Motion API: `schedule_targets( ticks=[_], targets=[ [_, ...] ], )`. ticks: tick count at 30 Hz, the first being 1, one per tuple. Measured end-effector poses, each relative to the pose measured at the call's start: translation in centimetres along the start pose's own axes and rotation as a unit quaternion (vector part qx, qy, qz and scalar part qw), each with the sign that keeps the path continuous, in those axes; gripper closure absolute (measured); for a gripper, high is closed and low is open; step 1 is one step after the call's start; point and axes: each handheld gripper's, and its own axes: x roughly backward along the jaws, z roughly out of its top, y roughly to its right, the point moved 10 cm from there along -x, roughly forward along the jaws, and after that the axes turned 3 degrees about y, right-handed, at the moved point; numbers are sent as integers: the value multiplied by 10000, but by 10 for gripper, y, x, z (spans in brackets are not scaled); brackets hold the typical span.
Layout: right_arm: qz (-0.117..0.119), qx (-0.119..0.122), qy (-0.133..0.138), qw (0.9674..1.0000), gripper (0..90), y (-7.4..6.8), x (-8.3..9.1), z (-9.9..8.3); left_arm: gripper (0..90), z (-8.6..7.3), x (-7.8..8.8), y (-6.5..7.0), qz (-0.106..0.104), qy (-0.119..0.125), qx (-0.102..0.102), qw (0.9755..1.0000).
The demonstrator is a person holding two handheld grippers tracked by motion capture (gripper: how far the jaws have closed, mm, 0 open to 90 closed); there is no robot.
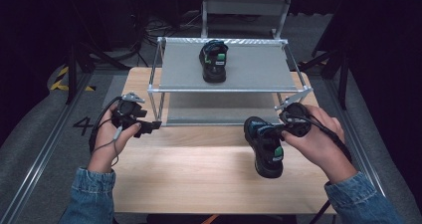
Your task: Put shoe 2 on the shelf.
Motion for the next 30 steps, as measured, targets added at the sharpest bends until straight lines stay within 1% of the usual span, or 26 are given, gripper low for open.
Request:
schedule_targets(
  ticks=[1,2,3,5,8,10,14,20,21,25,26,29,30],
  targets=[
    [0,0,0,10000,751,0,0,0,281,0,0,0,0,0,0,10000],
    [0,-7,12,10000,750,0,2,3,281,0,0,0,10,-9,-9,10000],
    [45,-13,28,10000,747,0,8,10,281,0,-1,0,-1,-22,-30,10000],
    [77,-8,40,10000,745,0,10,12,281,0,-1,0,-18,-21,-32,10000],
    [146,-62,115,9998,746,1,24,25,280,1,-1,0,-50,-16,5,10000],
    [156,-86,146,9997,746,1,29,31,280,1,-1,0,-59,-25,19,10000],
    [130,-55,194,9997,746,1,39,44,280,2,-4,1,-92,-14,13,10000],
    [80,-45,268,9996,746,1,49,62,279,5,-6,2,-138,-24,-33,9999],
    [80,-45,268,9996,746,1,49,62,279,5,-6,2,-138,-24,-33,9999],
    [163,-61,362,9992,746,1,56,79,279,7,-10,6,-205,-34,-55,9998],
    [163,-61,362,9992,746,1,56,79,279,7,-11,6,-207,-62,-70,9997],
    [138,-60,450,9989,746,3,60,92,278,9,-13,7,-241,-58,-98,9996],
    [138,-60,450,9989,746,3,60,92,278,9,-13,7,-241,-58,-98,9996]
  ],
)
